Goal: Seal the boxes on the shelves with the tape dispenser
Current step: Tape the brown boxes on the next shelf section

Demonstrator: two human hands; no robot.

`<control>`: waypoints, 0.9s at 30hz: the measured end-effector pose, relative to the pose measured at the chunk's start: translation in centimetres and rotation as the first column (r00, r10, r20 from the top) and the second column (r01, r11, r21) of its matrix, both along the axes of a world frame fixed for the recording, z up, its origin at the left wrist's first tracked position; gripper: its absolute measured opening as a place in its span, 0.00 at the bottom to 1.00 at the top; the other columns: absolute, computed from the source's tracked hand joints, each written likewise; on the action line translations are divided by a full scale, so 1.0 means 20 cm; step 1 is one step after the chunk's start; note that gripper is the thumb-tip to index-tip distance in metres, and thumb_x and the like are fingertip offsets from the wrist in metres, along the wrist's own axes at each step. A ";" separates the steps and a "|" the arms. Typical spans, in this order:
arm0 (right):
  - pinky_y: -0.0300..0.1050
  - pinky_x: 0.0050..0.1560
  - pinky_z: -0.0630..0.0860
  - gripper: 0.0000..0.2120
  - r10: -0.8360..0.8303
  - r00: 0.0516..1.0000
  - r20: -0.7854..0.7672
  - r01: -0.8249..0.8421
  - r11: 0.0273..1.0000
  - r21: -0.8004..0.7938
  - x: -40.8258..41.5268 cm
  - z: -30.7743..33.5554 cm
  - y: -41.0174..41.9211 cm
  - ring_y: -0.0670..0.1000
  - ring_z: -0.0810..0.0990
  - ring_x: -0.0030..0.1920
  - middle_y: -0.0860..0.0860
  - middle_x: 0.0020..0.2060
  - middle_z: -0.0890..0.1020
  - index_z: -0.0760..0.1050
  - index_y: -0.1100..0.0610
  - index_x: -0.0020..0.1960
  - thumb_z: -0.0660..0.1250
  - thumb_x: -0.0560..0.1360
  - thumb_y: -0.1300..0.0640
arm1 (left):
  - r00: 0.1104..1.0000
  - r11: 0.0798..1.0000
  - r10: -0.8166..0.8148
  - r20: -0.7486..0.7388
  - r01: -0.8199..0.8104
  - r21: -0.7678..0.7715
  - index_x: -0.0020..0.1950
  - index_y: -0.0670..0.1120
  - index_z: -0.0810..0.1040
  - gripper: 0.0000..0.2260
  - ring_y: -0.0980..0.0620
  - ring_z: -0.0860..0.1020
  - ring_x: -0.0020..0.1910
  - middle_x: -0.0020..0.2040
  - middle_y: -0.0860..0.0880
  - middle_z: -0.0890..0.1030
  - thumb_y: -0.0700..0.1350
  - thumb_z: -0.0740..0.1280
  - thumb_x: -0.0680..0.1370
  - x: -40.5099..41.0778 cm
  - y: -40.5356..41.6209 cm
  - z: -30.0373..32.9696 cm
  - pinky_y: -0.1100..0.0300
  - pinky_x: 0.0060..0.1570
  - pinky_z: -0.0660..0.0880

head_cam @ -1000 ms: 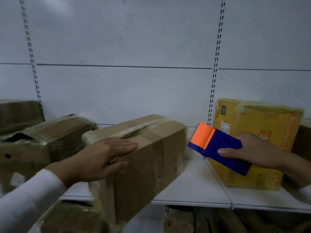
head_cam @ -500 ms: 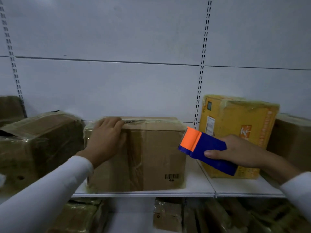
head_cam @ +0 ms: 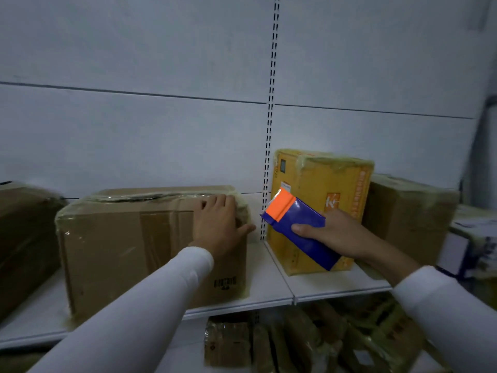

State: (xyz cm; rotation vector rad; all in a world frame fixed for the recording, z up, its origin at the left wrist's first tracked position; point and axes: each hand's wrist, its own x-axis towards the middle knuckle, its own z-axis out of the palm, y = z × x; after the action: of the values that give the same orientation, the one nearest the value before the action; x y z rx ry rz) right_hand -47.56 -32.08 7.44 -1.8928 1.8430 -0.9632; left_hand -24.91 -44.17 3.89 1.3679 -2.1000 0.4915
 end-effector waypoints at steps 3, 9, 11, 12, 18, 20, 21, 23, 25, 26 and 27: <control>0.34 0.32 0.72 0.16 0.044 0.995 0.095 -0.040 0.998 -0.047 -0.01 -0.04 0.04 0.43 0.81 0.29 0.47 0.28 0.82 0.76 0.55 0.39 0.70 0.75 0.43 | 0.999 0.997 0.034 -0.013 -0.035 -0.068 0.52 0.50 0.69 0.25 0.48 0.71 0.55 0.53 0.51 0.75 0.69 0.61 0.69 0.03 0.01 -0.03 0.49 0.55 0.64; 0.33 0.32 0.75 0.16 0.155 0.973 0.171 -0.154 0.988 -0.021 -0.02 -0.09 0.07 0.45 0.83 0.32 0.48 0.32 0.84 0.77 0.57 0.42 0.70 0.74 0.43 | 0.983 0.974 -0.172 -0.067 0.160 -0.160 0.47 0.49 0.70 0.19 0.49 0.71 0.46 0.44 0.52 0.72 0.62 0.63 0.64 0.21 0.12 -0.03 0.51 0.50 0.63; 0.36 0.35 0.76 0.19 0.209 0.964 0.163 -0.211 0.977 -0.004 -0.01 -0.11 0.07 0.49 0.84 0.35 0.52 0.35 0.84 0.77 0.59 0.44 0.70 0.71 0.41 | 0.921 0.918 -0.384 -0.071 0.373 -0.136 0.50 0.48 0.72 0.20 0.50 0.70 0.47 0.46 0.52 0.73 0.59 0.66 0.65 0.34 0.17 -0.03 0.49 0.52 0.67; 0.39 0.37 0.76 0.21 0.233 0.959 0.161 -0.237 0.972 0.001 -0.01 -0.11 0.07 0.52 0.84 0.37 0.54 0.37 0.84 0.78 0.60 0.46 0.70 0.71 0.41 | 0.875 0.876 -0.479 -0.074 0.471 -0.104 0.53 0.48 0.72 0.21 0.51 0.70 0.49 0.49 0.51 0.73 0.58 0.67 0.66 0.41 0.19 -0.03 0.49 0.54 0.68; 0.43 0.40 0.77 0.22 0.367 0.916 0.159 -0.378 0.925 0.041 0.10 -0.11 0.04 0.52 0.85 0.39 0.53 0.38 0.85 0.78 0.58 0.46 0.71 0.68 0.38 | 0.794 0.801 -0.593 -0.133 0.598 -0.003 0.66 0.44 0.71 0.25 0.51 0.68 0.67 0.65 0.49 0.72 0.45 0.69 0.70 0.72 0.30 -0.03 0.52 0.68 0.63; 0.39 0.38 0.77 0.23 0.402 0.904 0.147 -0.411 0.911 0.039 0.15 -0.11 0.04 0.51 0.84 0.37 0.52 0.37 0.85 0.78 0.56 0.44 0.72 0.67 0.36 | 0.785 0.802 -0.585 -0.201 0.598 0.000 0.67 0.43 0.71 0.24 0.50 0.67 0.69 0.67 0.48 0.72 0.46 0.66 0.72 0.79 0.33 -0.04 0.52 0.70 0.63; 0.36 0.36 0.76 0.23 0.418 0.897 0.144 -0.428 0.903 0.043 0.18 -0.10 0.05 0.49 0.84 0.36 0.51 0.36 0.84 0.77 0.55 0.43 0.72 0.65 0.35 | 0.784 0.806 -0.577 -0.229 0.592 -0.007 0.67 0.42 0.71 0.23 0.50 0.66 0.70 0.67 0.48 0.71 0.45 0.65 0.72 0.83 0.34 -0.05 0.52 0.70 0.63; 0.34 0.34 0.74 0.21 0.453 0.879 0.146 -0.464 0.884 0.049 0.22 -0.10 0.06 0.47 0.83 0.34 0.49 0.34 0.84 0.77 0.53 0.41 0.71 0.65 0.34 | 0.792 0.825 -0.549 -0.268 0.565 -0.020 0.67 0.42 0.71 0.22 0.50 0.66 0.70 0.68 0.47 0.71 0.44 0.64 0.73 0.91 0.36 -0.09 0.50 0.70 0.64; 0.33 0.34 0.74 0.19 0.481 0.865 0.140 -0.492 0.869 0.055 0.26 -0.11 0.06 0.46 0.83 0.34 0.48 0.34 0.83 0.76 0.52 0.41 0.71 0.67 0.36 | 0.807 0.838 -0.523 -0.275 0.546 0.008 0.69 0.44 0.70 0.22 0.50 0.66 0.71 0.69 0.49 0.70 0.44 0.62 0.74 0.96 0.38 -0.12 0.50 0.70 0.65; 0.34 0.35 0.74 0.20 0.489 0.863 0.125 -0.499 0.865 0.058 0.27 -0.11 0.06 0.47 0.83 0.35 0.49 0.34 0.83 0.76 0.53 0.41 0.71 0.67 0.36 | 0.817 0.844 -0.509 -0.270 0.536 0.032 0.69 0.46 0.69 0.23 0.51 0.66 0.71 0.70 0.50 0.69 0.44 0.62 0.74 0.98 0.38 -0.13 0.51 0.70 0.64; 0.35 0.35 0.75 0.21 0.495 0.863 0.106 -0.502 0.863 0.059 0.29 -0.11 0.06 0.48 0.83 0.35 0.50 0.35 0.84 0.76 0.54 0.43 0.70 0.68 0.36 | 0.831 0.853 -0.486 -0.271 0.518 0.058 0.70 0.47 0.69 0.23 0.53 0.65 0.72 0.71 0.51 0.69 0.45 0.61 0.74 0.98 0.39 -0.13 0.54 0.71 0.63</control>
State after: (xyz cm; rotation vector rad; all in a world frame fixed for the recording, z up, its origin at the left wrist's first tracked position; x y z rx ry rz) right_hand -41.79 -30.88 5.30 -2.0833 1.2170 -0.7559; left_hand -5.33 -36.46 1.34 0.8233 -2.1916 -0.0382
